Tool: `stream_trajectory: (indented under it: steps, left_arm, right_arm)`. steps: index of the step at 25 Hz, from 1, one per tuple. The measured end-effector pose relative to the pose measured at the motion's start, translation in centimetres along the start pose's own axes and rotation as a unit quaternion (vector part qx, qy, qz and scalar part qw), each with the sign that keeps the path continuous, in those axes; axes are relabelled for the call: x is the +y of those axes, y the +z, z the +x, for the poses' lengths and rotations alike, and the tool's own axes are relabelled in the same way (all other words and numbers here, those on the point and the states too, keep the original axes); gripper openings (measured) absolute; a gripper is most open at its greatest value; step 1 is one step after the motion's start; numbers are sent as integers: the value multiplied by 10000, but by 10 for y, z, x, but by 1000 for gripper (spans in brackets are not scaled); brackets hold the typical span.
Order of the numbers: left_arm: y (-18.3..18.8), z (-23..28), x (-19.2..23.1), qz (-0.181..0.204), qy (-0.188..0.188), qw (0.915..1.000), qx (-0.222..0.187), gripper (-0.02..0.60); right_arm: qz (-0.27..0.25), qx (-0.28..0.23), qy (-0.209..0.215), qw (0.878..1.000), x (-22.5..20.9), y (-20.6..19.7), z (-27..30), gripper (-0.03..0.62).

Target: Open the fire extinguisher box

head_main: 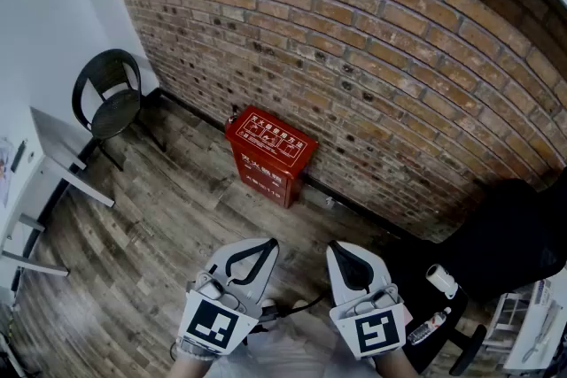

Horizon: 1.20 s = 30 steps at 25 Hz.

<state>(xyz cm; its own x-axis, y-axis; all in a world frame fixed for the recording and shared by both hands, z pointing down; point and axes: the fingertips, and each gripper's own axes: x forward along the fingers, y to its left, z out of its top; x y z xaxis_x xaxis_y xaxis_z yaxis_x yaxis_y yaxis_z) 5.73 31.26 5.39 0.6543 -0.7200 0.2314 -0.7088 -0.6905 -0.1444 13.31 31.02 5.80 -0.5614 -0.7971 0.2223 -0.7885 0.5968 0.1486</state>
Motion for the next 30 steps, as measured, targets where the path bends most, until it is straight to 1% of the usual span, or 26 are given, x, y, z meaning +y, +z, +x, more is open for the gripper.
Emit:
stream_trajectory:
  steps: [12, 17, 23, 30]
  left_arm:
    - [-2, 2, 1, -8, -89, 10000, -7, -3]
    - [-2, 0, 4, -8, -136, 9999, -34, -3]
    - [-3, -7, 10, 64, -210, 9997, -81, -2]
    - [-4, -23, 22, 130, -246, 9993, -231, -2]
  right_arm:
    - [-13, 37, -54, 10000, 1, -2, 2, 8]
    - [69, 97, -84, 9999, 4, -3, 3, 8]
    - [87, 69, -248, 9996, 7, 2, 7, 8]
    - [187, -29, -500, 9986, 18, 11, 9, 8]
